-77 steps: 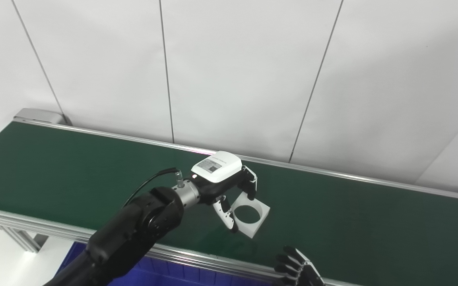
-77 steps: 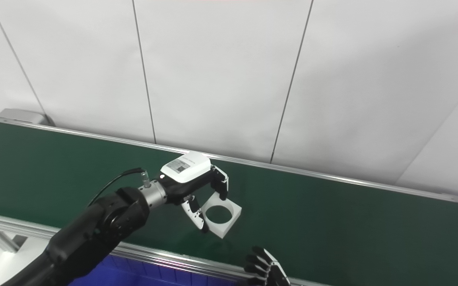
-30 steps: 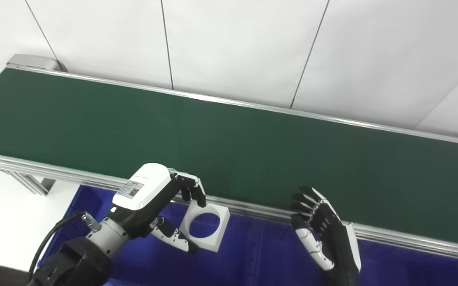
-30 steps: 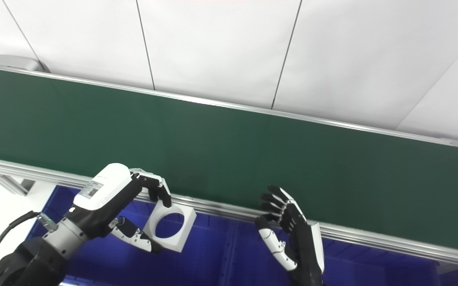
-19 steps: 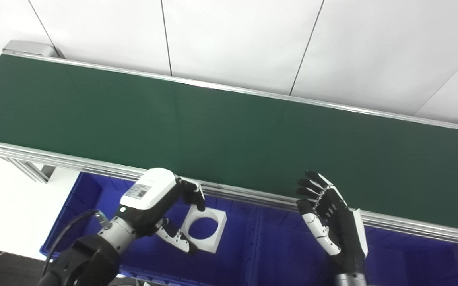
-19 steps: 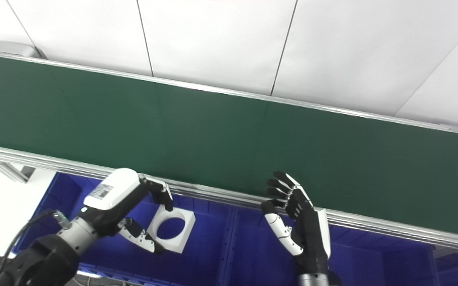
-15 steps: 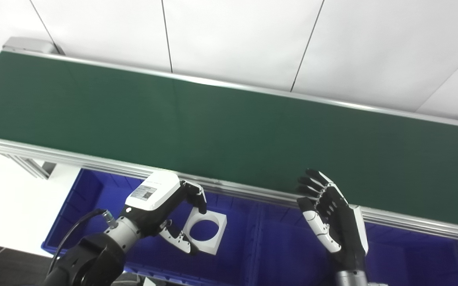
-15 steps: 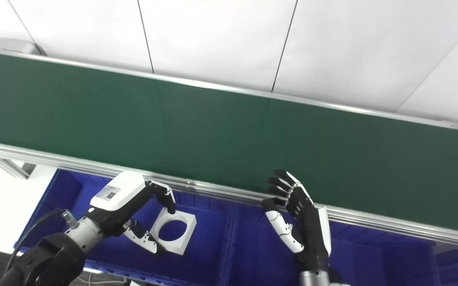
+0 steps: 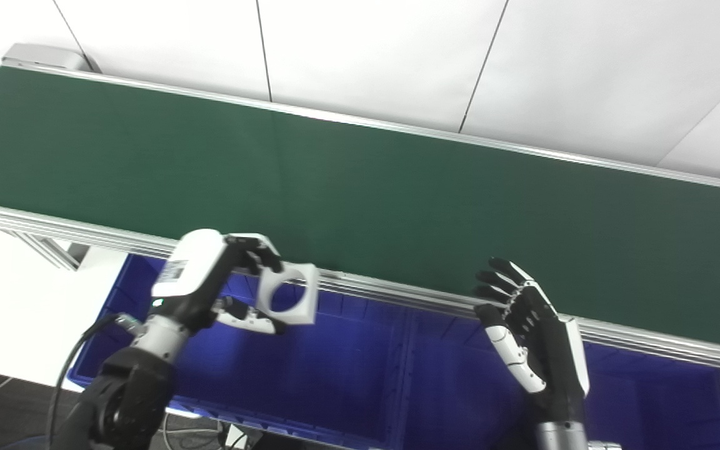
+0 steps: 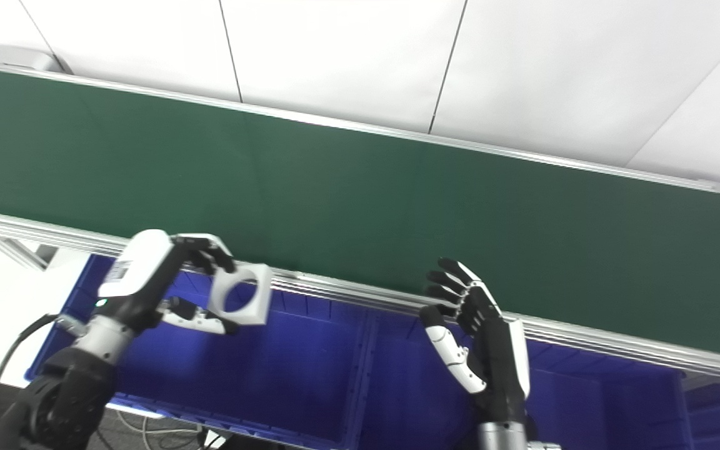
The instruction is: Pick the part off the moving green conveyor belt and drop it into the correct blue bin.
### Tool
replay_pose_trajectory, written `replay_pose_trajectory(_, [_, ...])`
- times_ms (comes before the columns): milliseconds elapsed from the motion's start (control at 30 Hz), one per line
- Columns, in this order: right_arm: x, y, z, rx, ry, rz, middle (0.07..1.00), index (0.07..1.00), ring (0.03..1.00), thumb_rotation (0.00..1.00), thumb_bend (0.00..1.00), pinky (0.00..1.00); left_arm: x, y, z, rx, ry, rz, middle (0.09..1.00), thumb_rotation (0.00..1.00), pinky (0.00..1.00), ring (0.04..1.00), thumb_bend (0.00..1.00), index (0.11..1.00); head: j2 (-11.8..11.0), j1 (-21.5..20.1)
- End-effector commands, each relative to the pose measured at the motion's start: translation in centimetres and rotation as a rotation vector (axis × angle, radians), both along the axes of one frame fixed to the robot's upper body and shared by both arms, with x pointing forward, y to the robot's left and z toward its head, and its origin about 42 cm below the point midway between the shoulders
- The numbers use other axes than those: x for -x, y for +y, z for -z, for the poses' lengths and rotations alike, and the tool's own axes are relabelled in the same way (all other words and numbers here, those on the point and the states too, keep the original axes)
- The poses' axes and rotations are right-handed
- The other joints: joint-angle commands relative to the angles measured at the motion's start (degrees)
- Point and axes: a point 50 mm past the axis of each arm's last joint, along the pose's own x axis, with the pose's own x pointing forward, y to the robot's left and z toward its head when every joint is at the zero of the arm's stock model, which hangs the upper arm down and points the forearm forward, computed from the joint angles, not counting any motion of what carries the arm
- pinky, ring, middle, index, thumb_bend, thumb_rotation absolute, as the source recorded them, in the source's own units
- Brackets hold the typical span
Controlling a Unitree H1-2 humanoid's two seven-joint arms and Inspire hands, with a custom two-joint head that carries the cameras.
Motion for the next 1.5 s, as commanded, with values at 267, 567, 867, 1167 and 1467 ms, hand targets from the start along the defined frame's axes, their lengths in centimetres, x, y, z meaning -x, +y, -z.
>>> replay_pose_trajectory(267, [-0.1,-0.3,-1.4,-0.023,-0.031,-0.006,0.752,0.807,0.699,0.56,0.51,0.58,1.0,0.8,0.3,-0.031,0.005,-0.014,0.45,0.0,0.48,0.466,0.52,0.506,0.7,-0.5])
replay_pose_trajectory(567, [0.3,-0.6,-1.4,-0.024,-0.029,0.016,0.754,0.812,0.702,0.57,0.52,0.57,1.2,0.6,3.0,-0.088,0.1,0.021,0.457,0.0,0.52,0.483,0.52,0.506,1.0,-1.2])
replay_pose_trajectory(867, [0.3,-0.6,-1.3,-0.025,-0.029,0.019,0.756,0.815,0.704,0.56,0.52,0.58,0.8,-0.2,5.0,-0.171,0.148,0.018,0.445,0.0,0.57,0.51,0.52,0.517,0.7,-1.0])
replay_pose_trajectory(1167, [0.1,-0.4,-1.2,-0.027,-0.029,0.011,0.757,0.815,0.703,0.56,0.53,0.58,0.3,-0.4,6.0,-0.202,0.21,0.002,0.448,0.0,0.59,0.532,0.52,0.522,0.2,-1.2])
replay_pose_trajectory(1467, [0.0,-0.3,-1.1,-0.019,-0.029,0.007,0.755,0.815,0.699,0.57,0.53,0.58,0.1,-0.7,5.8,-0.23,0.196,-0.018,0.453,0.0,0.56,0.521,0.52,0.518,-0.1,-1.5])
